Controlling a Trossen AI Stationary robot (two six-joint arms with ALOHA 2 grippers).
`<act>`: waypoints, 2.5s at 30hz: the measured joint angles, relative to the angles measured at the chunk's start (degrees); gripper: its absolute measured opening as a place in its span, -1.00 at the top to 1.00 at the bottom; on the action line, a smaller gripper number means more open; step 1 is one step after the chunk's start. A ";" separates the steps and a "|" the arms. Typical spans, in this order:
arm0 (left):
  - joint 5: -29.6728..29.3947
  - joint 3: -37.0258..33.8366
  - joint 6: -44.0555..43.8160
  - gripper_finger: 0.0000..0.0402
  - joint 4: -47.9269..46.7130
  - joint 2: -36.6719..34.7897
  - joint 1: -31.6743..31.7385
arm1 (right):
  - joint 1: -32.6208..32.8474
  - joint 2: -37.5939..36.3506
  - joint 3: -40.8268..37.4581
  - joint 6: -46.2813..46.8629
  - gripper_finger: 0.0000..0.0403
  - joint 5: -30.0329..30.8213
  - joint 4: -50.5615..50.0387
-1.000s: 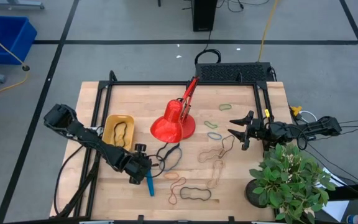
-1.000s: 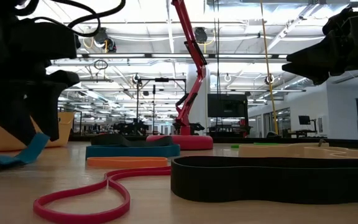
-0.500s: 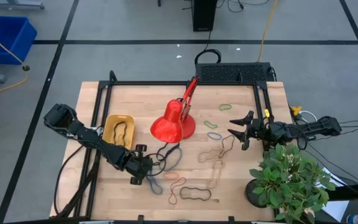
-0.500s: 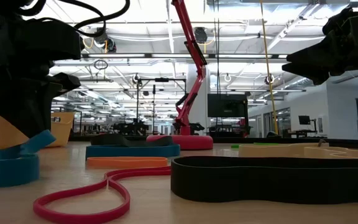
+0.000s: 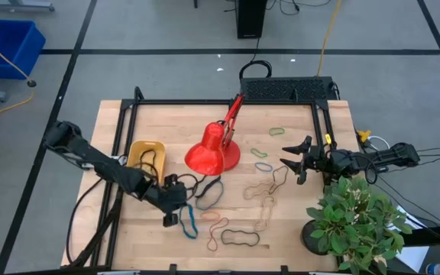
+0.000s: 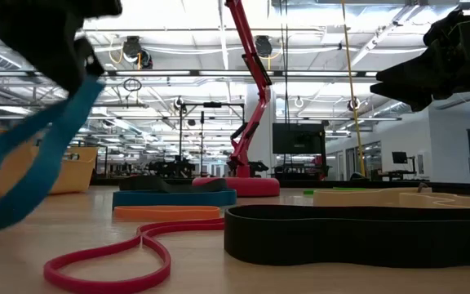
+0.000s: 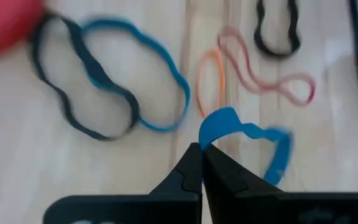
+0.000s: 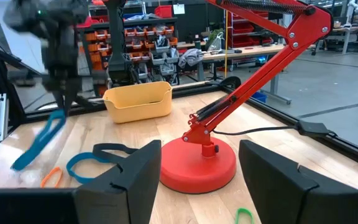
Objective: Pick and place rubber bands into bin
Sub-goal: Put the bottom blue rubber band into the yellow bin
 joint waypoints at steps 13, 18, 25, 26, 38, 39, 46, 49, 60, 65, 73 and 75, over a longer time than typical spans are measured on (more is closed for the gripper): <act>-10.90 18.21 -1.63 0.99 -34.91 -9.85 0.16 | 0.00 0.61 0.00 -0.02 -0.04 0.00 0.02; -13.50 28.55 -4.29 0.99 -51.18 -10.24 1.75 | 0.00 0.86 0.00 -0.34 -0.04 0.00 0.00; -16.16 35.75 -4.88 0.99 -66.84 -10.26 6.38 | 0.00 0.91 0.00 -1.27 -0.04 0.02 0.02; -16.36 35.74 -4.58 0.98 -66.54 -10.32 7.23 | 0.00 0.90 0.00 -1.28 -0.04 0.01 0.01; -15.06 30.45 -0.25 0.98 -66.39 -10.13 16.87 | 0.00 0.96 0.00 -1.27 -0.04 0.02 0.09; -14.12 28.99 -0.24 0.98 -66.32 -10.13 17.49 | 0.00 0.96 0.00 -1.27 -0.04 0.02 0.11; -7.99 18.48 0.57 0.98 -66.36 -10.17 20.73 | 0.00 0.96 0.00 -1.28 -0.04 0.02 0.10; -5.85 14.60 0.56 0.97 -66.17 -10.19 21.60 | 0.00 0.96 0.00 -1.28 -0.04 0.02 0.11; 0.02 2.01 0.51 0.91 -57.39 -10.19 23.50 | 0.00 0.96 0.00 -1.28 -0.04 0.02 0.11; -0.12 -0.18 0.49 0.93 -54.58 -10.19 23.50 | 0.00 0.96 0.00 -1.29 -0.04 0.02 0.12; -7.59 -0.92 0.38 0.90 -53.43 -10.19 23.50 | 0.00 0.96 0.00 -1.28 -0.04 0.02 0.13; -8.42 -0.92 0.38 0.81 -52.69 -10.19 23.50 | 0.00 0.96 0.00 -1.28 -0.04 0.02 0.13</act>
